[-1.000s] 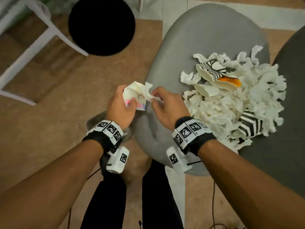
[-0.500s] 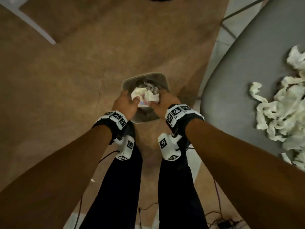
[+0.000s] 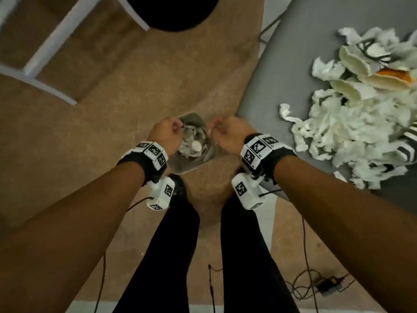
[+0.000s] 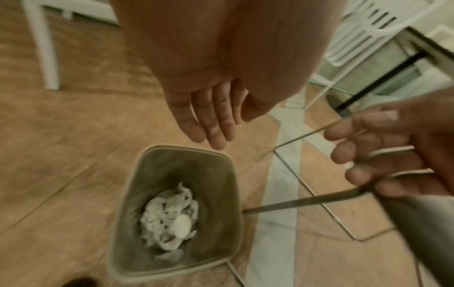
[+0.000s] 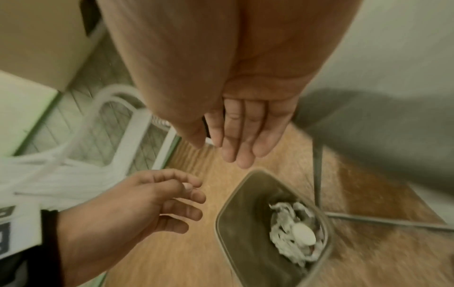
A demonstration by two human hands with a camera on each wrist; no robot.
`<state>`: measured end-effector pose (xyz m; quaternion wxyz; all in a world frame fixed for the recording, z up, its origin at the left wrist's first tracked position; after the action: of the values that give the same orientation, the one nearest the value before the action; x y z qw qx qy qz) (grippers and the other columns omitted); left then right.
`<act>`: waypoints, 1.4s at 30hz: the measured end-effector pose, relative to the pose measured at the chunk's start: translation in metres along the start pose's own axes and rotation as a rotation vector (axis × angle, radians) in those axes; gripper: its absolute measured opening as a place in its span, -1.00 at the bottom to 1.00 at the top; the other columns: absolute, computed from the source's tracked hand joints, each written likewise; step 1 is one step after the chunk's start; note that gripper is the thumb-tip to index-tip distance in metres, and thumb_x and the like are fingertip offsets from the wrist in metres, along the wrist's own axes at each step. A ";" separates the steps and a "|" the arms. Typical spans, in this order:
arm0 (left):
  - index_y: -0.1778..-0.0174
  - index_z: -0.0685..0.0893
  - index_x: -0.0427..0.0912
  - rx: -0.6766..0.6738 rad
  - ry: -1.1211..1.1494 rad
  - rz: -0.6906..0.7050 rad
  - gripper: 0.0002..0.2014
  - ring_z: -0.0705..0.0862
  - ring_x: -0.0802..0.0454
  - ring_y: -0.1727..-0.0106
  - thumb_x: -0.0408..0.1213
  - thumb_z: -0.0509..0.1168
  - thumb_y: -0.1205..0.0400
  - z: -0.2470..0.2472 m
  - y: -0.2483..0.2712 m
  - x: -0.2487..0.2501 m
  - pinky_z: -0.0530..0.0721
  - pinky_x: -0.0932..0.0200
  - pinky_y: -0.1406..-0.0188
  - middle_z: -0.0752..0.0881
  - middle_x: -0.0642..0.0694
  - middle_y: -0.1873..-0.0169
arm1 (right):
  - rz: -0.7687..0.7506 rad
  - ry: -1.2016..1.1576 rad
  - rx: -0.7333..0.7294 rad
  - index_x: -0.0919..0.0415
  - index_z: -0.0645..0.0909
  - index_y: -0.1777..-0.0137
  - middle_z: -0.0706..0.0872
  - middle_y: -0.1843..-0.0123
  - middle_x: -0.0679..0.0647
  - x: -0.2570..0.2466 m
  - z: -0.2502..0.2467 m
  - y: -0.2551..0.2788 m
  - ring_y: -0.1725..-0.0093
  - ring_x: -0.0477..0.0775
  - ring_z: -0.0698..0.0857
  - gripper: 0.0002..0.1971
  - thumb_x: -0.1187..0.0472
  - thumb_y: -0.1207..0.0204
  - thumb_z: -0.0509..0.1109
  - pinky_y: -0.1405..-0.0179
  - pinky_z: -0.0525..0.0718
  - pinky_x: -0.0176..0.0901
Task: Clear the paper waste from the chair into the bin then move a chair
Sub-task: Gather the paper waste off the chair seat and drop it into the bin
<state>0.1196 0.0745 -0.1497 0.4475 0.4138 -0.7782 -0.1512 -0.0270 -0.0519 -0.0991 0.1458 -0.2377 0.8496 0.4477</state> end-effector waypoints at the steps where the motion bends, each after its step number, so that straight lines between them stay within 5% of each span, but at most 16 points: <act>1: -0.12 0.67 -0.06 -0.004 -0.021 0.017 -0.81 0.76 -0.13 0.03 -0.27 0.20 -0.67 -0.003 0.002 -0.001 0.73 -0.07 -0.12 0.80 -0.10 0.07 | -0.039 -0.037 0.011 0.04 0.68 -0.18 0.82 -0.08 0.12 -0.001 0.004 -0.001 -0.10 0.20 0.76 -0.77 0.05 -0.63 0.28 -0.20 0.72 0.08; 6: -0.18 0.65 -0.01 0.050 -0.088 0.253 -0.78 0.75 -0.10 0.10 -0.27 0.25 -0.64 0.008 0.023 0.029 0.72 -0.04 -0.04 0.76 0.02 0.11 | -0.066 -0.148 0.067 0.06 0.70 -0.18 0.83 -0.08 0.07 -0.001 -0.004 0.022 -0.09 0.10 0.77 -0.80 0.10 -0.63 0.32 -0.19 0.69 -0.08; 8: -0.26 0.58 0.07 -0.002 -0.117 0.427 -0.69 0.73 -0.03 0.08 -0.17 0.29 -0.58 0.048 0.024 0.095 0.71 -0.02 -0.05 0.72 0.08 0.03 | -0.027 -0.152 0.189 0.09 0.69 -0.23 0.82 -0.11 0.05 0.044 -0.050 0.039 -0.09 0.05 0.76 -0.77 0.10 -0.65 0.33 -0.16 0.66 -0.13; 10: -0.40 0.48 0.14 -0.096 -0.242 0.532 -0.53 0.67 -0.01 -0.14 -0.05 0.33 -0.54 0.091 0.023 0.146 0.69 -0.05 -0.14 0.62 0.07 -0.19 | -0.010 -0.144 0.279 0.10 0.68 -0.25 0.82 -0.12 0.03 0.091 -0.089 0.051 -0.06 0.02 0.76 -0.76 0.08 -0.66 0.33 -0.18 0.69 -0.08; 12: -0.50 0.42 0.16 -0.135 -0.391 0.513 -0.42 0.54 -0.09 -0.34 -0.01 0.38 -0.54 0.123 0.016 0.169 0.66 -0.11 -0.21 0.49 -0.01 -0.33 | 0.009 -0.140 0.333 0.09 0.68 -0.25 0.82 -0.11 0.00 0.123 -0.115 0.061 -0.03 0.01 0.77 -0.75 0.06 -0.66 0.33 -0.16 0.72 -0.05; 16: -0.31 0.64 0.04 -0.086 -0.346 0.514 -0.68 0.61 -0.17 -0.16 -0.29 0.28 -0.65 0.148 0.003 0.177 0.64 -0.02 -0.16 0.57 -0.12 -0.15 | 0.040 -0.050 0.450 0.07 0.66 -0.29 0.74 -0.13 -0.03 0.157 -0.153 0.071 -0.04 -0.03 0.68 -0.73 0.03 -0.67 0.31 -0.11 0.62 -0.16; 19: -0.12 0.73 -0.13 -0.034 -0.185 0.550 -0.74 0.63 -0.12 -0.08 -0.45 0.22 -0.62 0.142 0.002 0.176 0.58 0.14 -0.13 0.63 -0.14 -0.08 | 0.081 0.107 0.588 0.03 0.57 -0.41 0.61 -0.39 0.05 0.176 -0.167 0.064 -0.38 0.15 0.56 -0.57 -0.09 -0.59 0.37 -0.41 0.54 0.08; 22: 0.00 0.67 -0.18 0.043 -0.127 0.460 -0.74 0.67 -0.13 0.03 -0.55 0.17 -0.55 0.127 0.007 0.171 0.60 0.14 0.03 0.70 -0.13 0.05 | 0.263 0.259 0.527 0.04 0.33 -0.62 0.43 -0.62 0.12 0.194 -0.171 0.051 -0.59 0.33 0.37 -0.30 -0.15 -0.53 0.41 -0.55 0.34 0.32; 25: 0.05 0.55 -0.13 0.096 -0.066 0.437 -0.75 0.64 -0.13 0.12 -0.56 0.14 -0.52 0.113 0.007 0.171 0.61 0.02 0.15 0.70 -0.11 0.13 | 0.363 0.267 0.470 0.07 0.32 -0.60 0.61 -0.43 0.26 0.202 -0.171 0.038 -0.44 0.41 0.54 -0.42 0.06 -0.59 0.35 -0.44 0.39 0.36; 29: 0.07 0.44 -0.09 0.126 0.023 0.411 -0.92 0.49 -0.02 0.13 -0.30 0.06 -0.60 0.110 0.008 0.170 0.42 0.12 0.12 0.56 -0.11 0.09 | 0.304 0.249 0.545 0.04 0.60 -0.42 0.67 -0.35 0.22 0.195 -0.175 0.030 -0.40 0.36 0.57 -0.65 0.16 -0.67 0.26 -0.42 0.42 0.30; 32: -0.15 0.59 -0.22 0.099 -0.001 0.378 -0.50 0.55 -0.03 0.01 0.13 -0.01 -0.68 0.115 0.006 0.163 0.49 0.10 -0.06 0.59 -0.14 -0.03 | 0.236 0.153 0.642 0.08 0.60 -0.41 0.64 -0.37 0.20 0.188 -0.179 0.029 -0.40 0.33 0.57 -0.67 0.08 -0.71 0.24 -0.40 0.53 0.27; 34: 0.06 0.65 -0.08 0.078 -0.051 0.356 -0.46 0.54 -0.02 0.07 0.25 -0.07 -0.68 0.118 0.006 0.159 0.48 0.10 -0.04 0.57 -0.12 0.04 | 0.177 0.164 0.695 0.12 0.60 -0.39 0.62 -0.35 0.19 0.185 -0.181 0.032 -0.38 0.32 0.58 -0.67 0.04 -0.73 0.20 -0.39 0.53 0.25; 36: 0.37 0.44 0.06 0.067 -0.078 0.316 -0.61 0.48 0.02 0.24 0.09 -0.01 -0.74 0.121 0.005 0.155 0.47 0.08 0.07 0.47 -0.08 0.17 | 0.134 0.138 0.727 0.14 0.61 -0.37 0.61 -0.35 0.18 0.184 -0.183 0.033 -0.35 0.30 0.60 -0.65 0.00 -0.73 0.20 -0.38 0.54 0.20; 37: 0.36 0.42 0.05 0.078 -0.086 0.310 -0.66 0.47 0.03 0.27 -0.06 0.06 -0.76 0.122 0.004 0.154 0.49 0.09 0.08 0.45 -0.09 0.16 | 0.121 0.100 0.741 0.16 0.61 -0.36 0.60 -0.35 0.18 0.184 -0.184 0.033 -0.33 0.26 0.60 -0.65 -0.01 -0.73 0.20 -0.36 0.54 0.13; 39: 0.10 0.54 -0.09 0.071 -0.108 0.295 -0.87 0.53 0.04 0.17 -0.35 0.12 -0.70 0.123 0.004 0.147 0.52 0.16 -0.01 0.49 -0.13 -0.03 | 0.091 0.007 0.771 0.25 0.58 -0.33 0.58 -0.34 0.19 0.182 -0.184 0.034 -0.20 0.13 0.58 -0.64 0.01 -0.75 0.17 -0.19 0.48 -0.12; 42: -0.16 0.61 -0.12 -0.001 -0.173 0.345 -0.63 0.62 0.02 -0.03 -0.58 0.10 -0.59 0.120 0.005 0.138 0.58 0.20 -0.21 0.51 -0.10 -0.19 | 0.066 -0.108 0.795 0.31 0.48 -0.29 0.62 -0.07 0.18 0.173 -0.181 0.041 0.02 0.10 0.53 -0.64 0.02 -0.77 0.10 0.08 0.44 -0.12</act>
<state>-0.0171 -0.0465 -0.1348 0.3983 0.2593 -0.8732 -0.1077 -0.2016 -0.2299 -0.0497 0.2563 -0.1116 0.9549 0.1004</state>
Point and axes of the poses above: each hand's wrist, its own y-axis away from the middle knuckle, its own z-axis out of the palm, x = y × z, the point moved 2 cm from there along -y, towards the middle knuckle
